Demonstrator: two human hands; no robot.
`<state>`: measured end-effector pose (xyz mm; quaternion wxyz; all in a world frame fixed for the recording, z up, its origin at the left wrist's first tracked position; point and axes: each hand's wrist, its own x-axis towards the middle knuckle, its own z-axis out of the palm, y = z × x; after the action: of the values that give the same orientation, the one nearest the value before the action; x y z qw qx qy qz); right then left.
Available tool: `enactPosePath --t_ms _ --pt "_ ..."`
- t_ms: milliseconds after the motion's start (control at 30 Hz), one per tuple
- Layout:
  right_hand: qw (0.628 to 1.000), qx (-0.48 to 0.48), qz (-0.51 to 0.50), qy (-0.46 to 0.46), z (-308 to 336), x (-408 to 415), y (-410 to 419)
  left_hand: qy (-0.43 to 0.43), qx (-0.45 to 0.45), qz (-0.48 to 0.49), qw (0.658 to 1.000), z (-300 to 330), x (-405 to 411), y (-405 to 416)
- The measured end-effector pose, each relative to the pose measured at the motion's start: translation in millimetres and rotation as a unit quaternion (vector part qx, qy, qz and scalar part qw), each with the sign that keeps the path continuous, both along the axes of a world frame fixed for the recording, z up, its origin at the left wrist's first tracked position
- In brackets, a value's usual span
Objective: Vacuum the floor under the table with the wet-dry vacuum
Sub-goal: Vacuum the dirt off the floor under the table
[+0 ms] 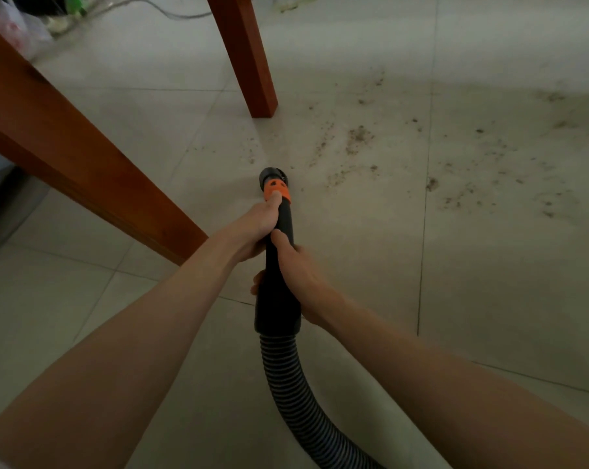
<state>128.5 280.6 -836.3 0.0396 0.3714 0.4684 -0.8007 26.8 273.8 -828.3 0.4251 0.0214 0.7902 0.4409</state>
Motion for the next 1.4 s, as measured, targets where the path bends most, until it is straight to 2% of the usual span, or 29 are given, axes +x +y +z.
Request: enactPosePath --t_ms 467,900,1100,1400 --pt "1.000 0.020 0.016 0.004 -0.6 8.8 -4.4 -0.034 0.002 -0.003 0.999 -5.5 -1.2 -10.7" --pt "0.998 0.038 -0.040 -0.001 3.7 30.5 -5.1 -0.046 0.019 -0.051 0.997 2.2 25.6 3.9" --pt "0.999 0.033 -0.035 -0.017 12.9 34.7 7.1 -0.073 0.035 -0.039 0.996 5.9 28.1 9.8" --pt "0.996 0.053 -0.030 -0.058 7.6 21.8 21.1 -0.058 0.030 -0.026 0.997 0.5 19.8 23.9"
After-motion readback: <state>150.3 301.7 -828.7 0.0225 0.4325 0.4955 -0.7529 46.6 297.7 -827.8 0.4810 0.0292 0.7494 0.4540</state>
